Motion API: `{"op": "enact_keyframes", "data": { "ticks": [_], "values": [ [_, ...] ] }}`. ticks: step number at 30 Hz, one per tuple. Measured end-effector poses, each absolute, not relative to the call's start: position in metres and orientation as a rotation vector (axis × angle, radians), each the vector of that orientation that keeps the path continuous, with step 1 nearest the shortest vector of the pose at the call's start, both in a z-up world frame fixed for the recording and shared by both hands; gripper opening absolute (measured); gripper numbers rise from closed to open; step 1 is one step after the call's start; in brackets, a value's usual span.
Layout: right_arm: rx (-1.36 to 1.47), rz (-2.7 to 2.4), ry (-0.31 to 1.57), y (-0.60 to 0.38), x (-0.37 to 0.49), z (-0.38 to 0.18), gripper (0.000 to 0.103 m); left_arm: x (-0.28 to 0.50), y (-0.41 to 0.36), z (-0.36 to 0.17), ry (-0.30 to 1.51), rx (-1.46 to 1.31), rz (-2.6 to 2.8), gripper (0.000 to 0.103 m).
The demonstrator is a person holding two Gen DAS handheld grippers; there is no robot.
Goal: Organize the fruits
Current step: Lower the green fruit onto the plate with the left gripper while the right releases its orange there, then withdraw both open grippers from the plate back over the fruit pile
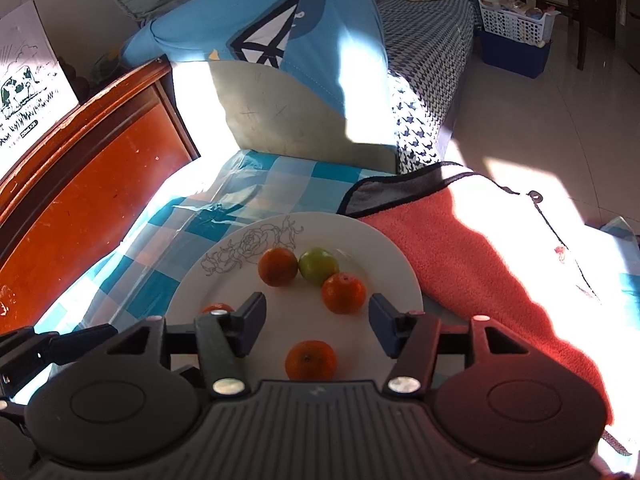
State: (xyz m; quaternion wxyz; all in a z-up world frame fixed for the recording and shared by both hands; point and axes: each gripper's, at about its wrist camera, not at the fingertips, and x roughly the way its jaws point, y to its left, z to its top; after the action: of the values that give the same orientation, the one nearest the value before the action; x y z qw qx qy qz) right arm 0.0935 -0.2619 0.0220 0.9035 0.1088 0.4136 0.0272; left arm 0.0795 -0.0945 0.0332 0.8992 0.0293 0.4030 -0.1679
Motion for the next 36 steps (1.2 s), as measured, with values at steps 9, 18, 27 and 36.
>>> {"op": "enact_keyframes", "data": {
  "ticks": [9, 18, 27, 36],
  "values": [
    [0.193, 0.077, 0.842, -0.253, 0.071, 0.039, 0.067, 0.065, -0.067, 0.042, 0.850, 0.046, -0.317, 0.087],
    [0.215, 0.099, 0.857, -0.247, 0.039, 0.045, 0.067, 0.047, -0.029, 0.048, 0.852, -0.008, -0.276, 0.090],
    [0.206, 0.164, 0.898, -0.231, -0.002, 0.038, 0.067, 0.028, -0.008, 0.038, 0.888, 0.002, -0.273, 0.090],
    [0.132, 0.244, 0.938, -0.211, -0.027, 0.023, 0.067, 0.013, -0.008, 0.017, 0.964, 0.063, -0.294, 0.090]
  ]
}}
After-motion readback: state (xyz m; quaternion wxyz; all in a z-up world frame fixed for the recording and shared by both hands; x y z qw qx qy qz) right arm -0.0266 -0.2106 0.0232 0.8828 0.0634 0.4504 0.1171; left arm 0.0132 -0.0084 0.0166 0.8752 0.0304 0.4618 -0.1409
